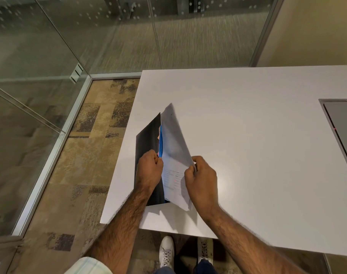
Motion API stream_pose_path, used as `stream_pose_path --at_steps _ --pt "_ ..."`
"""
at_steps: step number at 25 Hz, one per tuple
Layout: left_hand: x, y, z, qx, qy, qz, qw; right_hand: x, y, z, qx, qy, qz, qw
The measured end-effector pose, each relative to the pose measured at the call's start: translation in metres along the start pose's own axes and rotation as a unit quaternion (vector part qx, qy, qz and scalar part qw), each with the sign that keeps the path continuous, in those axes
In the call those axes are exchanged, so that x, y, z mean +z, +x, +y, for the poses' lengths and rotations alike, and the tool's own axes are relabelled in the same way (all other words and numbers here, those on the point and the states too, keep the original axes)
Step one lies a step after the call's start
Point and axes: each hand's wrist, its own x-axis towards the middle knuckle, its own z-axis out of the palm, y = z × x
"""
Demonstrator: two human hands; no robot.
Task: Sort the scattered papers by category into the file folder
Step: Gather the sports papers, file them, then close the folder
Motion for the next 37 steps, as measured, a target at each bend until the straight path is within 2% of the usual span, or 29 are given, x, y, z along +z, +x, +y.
stream_pose_path --at_steps 7,13,15,22,33,37 --pt "0.001 0.000 -0.002 -0.010 -0.006 -0.021 1.000 -0.008 0.019 0.002 0.070 0.006 -0.062 0.996" --pt "0.004 -0.002 -0.002 -0.006 0.023 -0.041 0.999 0.008 0.062 0.004 0.088 -0.034 -0.136 0.986" --pt "0.006 -0.001 -0.001 -0.009 0.034 -0.040 0.999 0.017 0.068 0.008 0.101 -0.025 -0.126 0.987" --pt "0.003 0.005 0.003 -0.005 0.007 -0.031 0.999 0.017 0.067 0.033 0.121 0.033 -0.015 0.992" --pt "0.009 0.006 0.015 -0.008 0.027 -0.039 0.999 0.047 0.065 0.031 0.105 0.009 -0.099 0.989" --pt "0.012 0.004 0.015 0.000 0.044 -0.042 0.998 0.056 0.065 0.037 0.120 -0.036 -0.100 0.987"
